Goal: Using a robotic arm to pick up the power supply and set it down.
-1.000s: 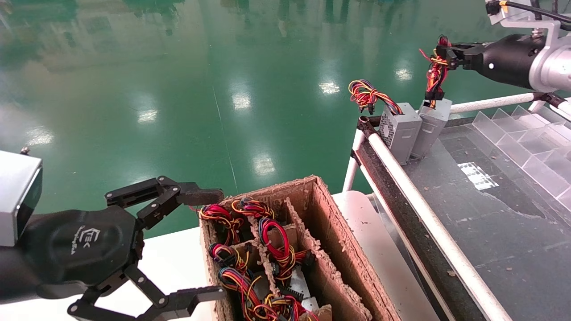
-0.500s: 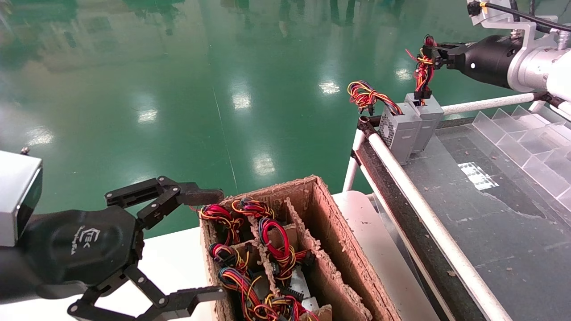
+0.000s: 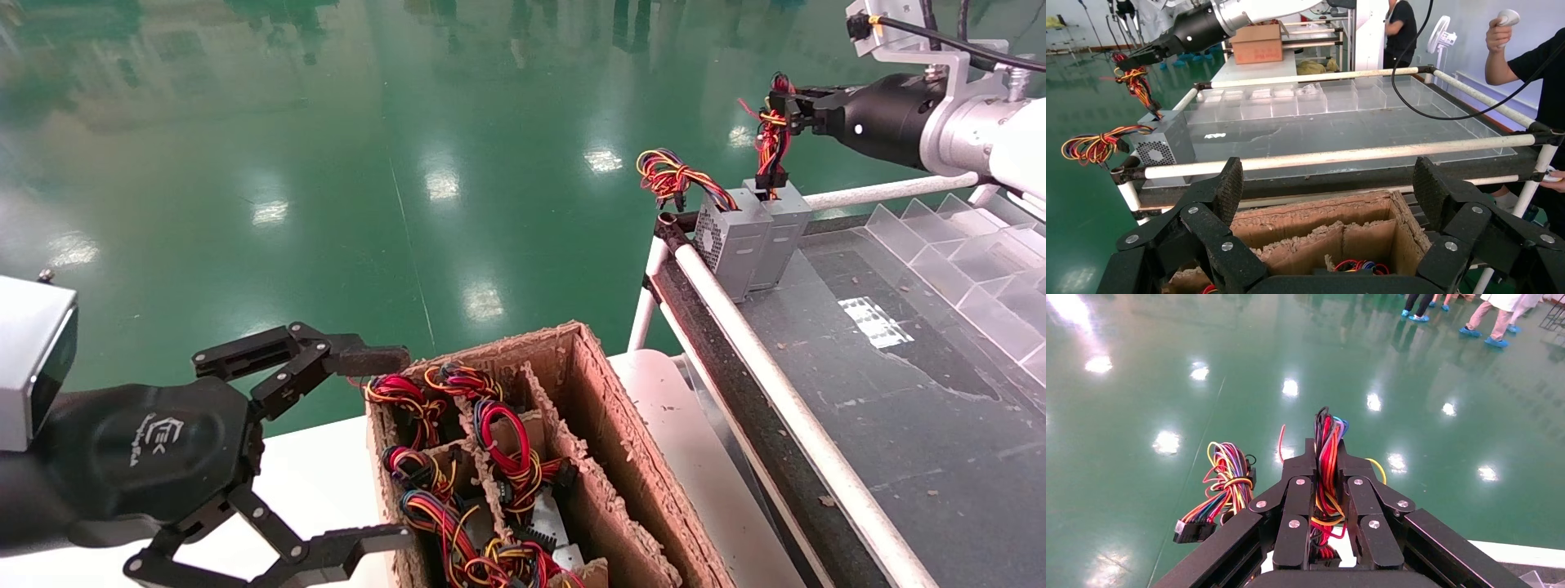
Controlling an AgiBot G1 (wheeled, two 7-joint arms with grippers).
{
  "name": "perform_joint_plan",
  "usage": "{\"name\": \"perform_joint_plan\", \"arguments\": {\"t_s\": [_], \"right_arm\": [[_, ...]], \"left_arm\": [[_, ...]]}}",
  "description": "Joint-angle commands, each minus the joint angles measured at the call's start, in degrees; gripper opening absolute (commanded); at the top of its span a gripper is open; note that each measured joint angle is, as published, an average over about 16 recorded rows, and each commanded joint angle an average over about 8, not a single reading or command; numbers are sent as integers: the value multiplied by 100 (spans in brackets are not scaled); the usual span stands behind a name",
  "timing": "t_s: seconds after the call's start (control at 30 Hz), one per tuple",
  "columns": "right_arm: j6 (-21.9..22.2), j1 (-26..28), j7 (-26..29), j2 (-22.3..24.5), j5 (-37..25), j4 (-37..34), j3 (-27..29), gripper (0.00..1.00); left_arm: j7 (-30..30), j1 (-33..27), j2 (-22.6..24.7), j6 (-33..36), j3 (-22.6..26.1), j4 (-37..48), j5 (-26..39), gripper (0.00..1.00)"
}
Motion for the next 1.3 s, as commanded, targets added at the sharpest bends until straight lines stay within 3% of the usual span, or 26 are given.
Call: {"name": "perform_joint_plan", "arguments": {"t_s": [0.03, 0.1, 0.8, 1.07, 1.3], "right_arm": [[5, -5, 4, 5, 7, -2, 5, 82], [1, -6, 7, 12, 11, -2, 8, 100], [-159, 59, -42, 221, 213, 84, 149, 100], [-531, 19, -89, 497, 664, 253, 454, 100], [-987, -406, -60, 786, 1027, 885, 606, 100]], "left_arm": [[0, 0, 0, 0, 0, 0, 0, 100], [0, 0, 0, 0, 1, 0, 0, 100], [2, -1, -2, -2, 4, 0, -3, 100], [3, -1, -2, -3, 5, 1, -4, 100], [4, -1, -2, -3, 6, 4, -5, 100]]}}
